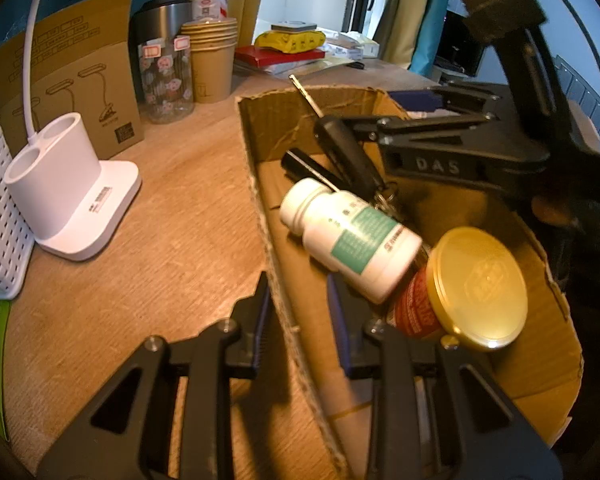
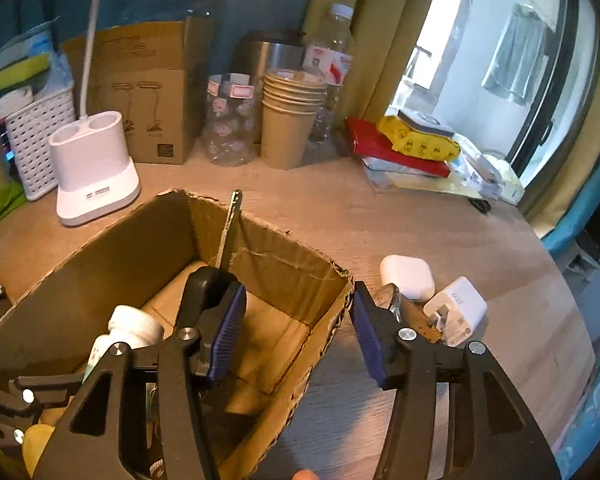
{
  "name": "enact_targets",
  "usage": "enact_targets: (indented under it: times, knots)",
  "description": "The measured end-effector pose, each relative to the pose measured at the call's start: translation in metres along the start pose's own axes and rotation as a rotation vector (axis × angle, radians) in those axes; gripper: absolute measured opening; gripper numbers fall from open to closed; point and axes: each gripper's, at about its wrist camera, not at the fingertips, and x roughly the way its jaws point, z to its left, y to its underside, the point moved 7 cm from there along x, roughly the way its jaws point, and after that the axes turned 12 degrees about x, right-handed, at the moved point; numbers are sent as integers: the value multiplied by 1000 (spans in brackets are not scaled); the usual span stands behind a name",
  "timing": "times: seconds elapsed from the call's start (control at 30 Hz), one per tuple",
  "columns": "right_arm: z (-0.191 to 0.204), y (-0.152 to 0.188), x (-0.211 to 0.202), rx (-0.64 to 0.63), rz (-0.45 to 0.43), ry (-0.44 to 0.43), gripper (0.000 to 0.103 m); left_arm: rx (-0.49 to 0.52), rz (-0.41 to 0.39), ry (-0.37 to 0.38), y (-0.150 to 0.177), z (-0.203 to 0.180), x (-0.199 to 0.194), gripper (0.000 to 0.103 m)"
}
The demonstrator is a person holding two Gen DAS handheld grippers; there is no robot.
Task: Organize rigid objects
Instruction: 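Move the right gripper to the brown leather wristwatch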
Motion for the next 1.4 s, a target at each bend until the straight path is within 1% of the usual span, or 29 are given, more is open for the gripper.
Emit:
enact_targets:
  times: [0.03,0.07,0.1,0.17,0.27,0.5,0.63,0.83,1.0,1.13,1.23,1.4]
  knots:
    - [0,0,-1,2,0,-6,57,0,0,0,0,0,0,29]
    - [-3,0,-2,24,0,-32,59,0,0,0,0,0,0,29]
    - [-5,-1,-3,45,-2,-52,64,0,0,0,0,1,0,29]
    - [-12,-4,-10,91,-21,-80,69,-1,0,1,0,1,0,29]
    - [-19,-7,-20,123,-46,-92,69,-1,0,1,0,0,0,29]
    - [-47,-14,-39,186,-101,-63,69,-1,0,1,0,1,0,29]
    - [-64,-14,-42,221,-113,-47,69,-1,0,1,0,0,0,29]
    - [-89,-9,-36,276,-106,-16,69,-1,0,1,0,1,0,29]
    - [-105,-1,-22,318,-76,-2,69,-1,0,2,0,1,0,29]
    - [-109,7,-9,366,-45,-18,69,-1,0,2,0,1,0,29]
    - [-110,14,1,406,-13,-47,69,-1,0,1,0,1,0,29]
    - [-104,20,9,423,13,-56,69,-2,0,2,0,1,0,29]
